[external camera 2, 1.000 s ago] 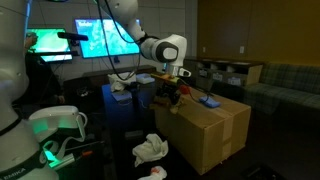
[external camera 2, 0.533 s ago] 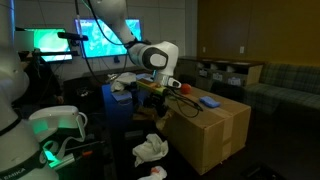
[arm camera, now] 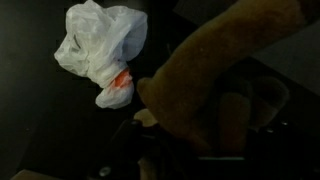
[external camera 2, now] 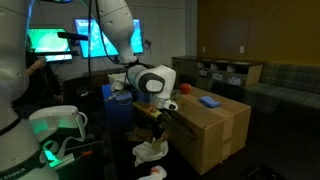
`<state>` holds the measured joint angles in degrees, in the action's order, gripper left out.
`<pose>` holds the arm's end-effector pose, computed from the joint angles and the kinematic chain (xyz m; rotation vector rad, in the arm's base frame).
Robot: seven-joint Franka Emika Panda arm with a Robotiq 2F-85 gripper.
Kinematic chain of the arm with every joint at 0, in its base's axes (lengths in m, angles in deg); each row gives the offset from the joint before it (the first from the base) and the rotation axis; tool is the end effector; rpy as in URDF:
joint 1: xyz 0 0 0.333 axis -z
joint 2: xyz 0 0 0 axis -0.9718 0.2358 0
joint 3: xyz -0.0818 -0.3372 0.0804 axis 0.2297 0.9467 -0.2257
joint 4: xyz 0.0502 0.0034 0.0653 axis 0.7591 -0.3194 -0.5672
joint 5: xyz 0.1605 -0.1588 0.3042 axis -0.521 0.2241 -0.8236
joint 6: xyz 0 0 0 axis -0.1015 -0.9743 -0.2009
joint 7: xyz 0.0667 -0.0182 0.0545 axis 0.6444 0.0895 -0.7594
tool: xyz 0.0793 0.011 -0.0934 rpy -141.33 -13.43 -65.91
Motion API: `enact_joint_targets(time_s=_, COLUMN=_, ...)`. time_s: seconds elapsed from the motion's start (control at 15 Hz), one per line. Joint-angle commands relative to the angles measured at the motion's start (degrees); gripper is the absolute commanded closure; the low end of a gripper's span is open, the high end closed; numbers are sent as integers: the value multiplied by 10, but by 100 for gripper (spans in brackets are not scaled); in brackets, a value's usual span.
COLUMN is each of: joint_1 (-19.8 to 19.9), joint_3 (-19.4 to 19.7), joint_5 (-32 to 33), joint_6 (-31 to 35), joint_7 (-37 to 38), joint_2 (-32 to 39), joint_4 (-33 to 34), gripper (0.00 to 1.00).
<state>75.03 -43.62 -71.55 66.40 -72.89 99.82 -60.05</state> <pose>0.4744 0.0818 0.1794 -2.9003 -0.7602 0.4659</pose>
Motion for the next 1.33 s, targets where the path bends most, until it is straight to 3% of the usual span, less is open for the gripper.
enact_joint_targets(time_s=0.0, joint_1=-9, joint_3=11, joint_5=24, joint_6=59, joint_7=36, joint_2=46, joint_4=16, gripper=94)
enact_joint_targets(time_s=0.07, joint_1=-9, joint_3=13, joint_5=27, joint_6=69, joint_7=45, joint_2=55, joint_4=20, gripper=94)
enact_joint_targets(time_s=0.13, joint_1=-6, joint_3=10, joint_5=25, joint_6=74, joint_7=48, joint_2=60, joint_4=23, gripper=86)
enact_joint_targets(time_s=0.2, joint_1=-6, joint_3=11, joint_5=27, joint_6=83, joint_7=54, joint_2=70, joint_4=26, gripper=68)
enact_joint_targets(time_s=0.33, joint_1=-7, joint_3=10, joint_5=27, joint_6=87, joint_7=62, joint_2=77, joint_4=29, gripper=57)
enact_joint_targets(time_s=0.8, joint_1=-28, joint_3=-11, joint_5=25, joint_6=100, joint_7=81, joint_2=89, joint_4=39, gripper=4)
enact_joint_targets(time_s=1.27, joint_1=-51, joint_3=-48, joint_5=13, joint_6=107, joint_7=89, joint_2=122, joint_4=70, gripper=0)
